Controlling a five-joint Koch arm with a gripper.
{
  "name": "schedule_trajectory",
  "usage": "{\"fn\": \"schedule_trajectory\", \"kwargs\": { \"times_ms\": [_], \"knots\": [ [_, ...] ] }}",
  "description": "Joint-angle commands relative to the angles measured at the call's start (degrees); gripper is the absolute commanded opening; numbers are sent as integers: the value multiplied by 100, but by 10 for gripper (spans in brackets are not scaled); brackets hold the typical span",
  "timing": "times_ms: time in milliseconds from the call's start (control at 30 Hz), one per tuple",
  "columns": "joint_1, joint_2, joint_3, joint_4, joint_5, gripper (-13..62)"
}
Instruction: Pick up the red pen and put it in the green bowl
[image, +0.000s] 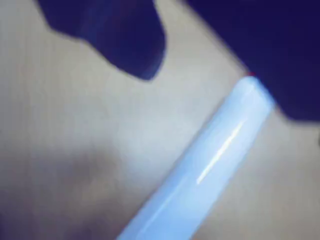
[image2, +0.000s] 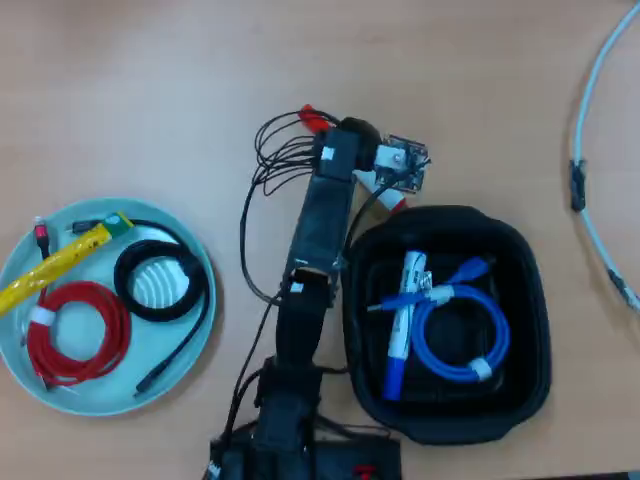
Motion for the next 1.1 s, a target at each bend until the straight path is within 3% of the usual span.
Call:
{"fn": "schedule_trajectory", "kwargs": {
  "times_ms": [0,1067],
  "knots": [
    [97,-9,-633,35,70,398],
    [79,-1380,-686,35,62,399]
  ]
}}
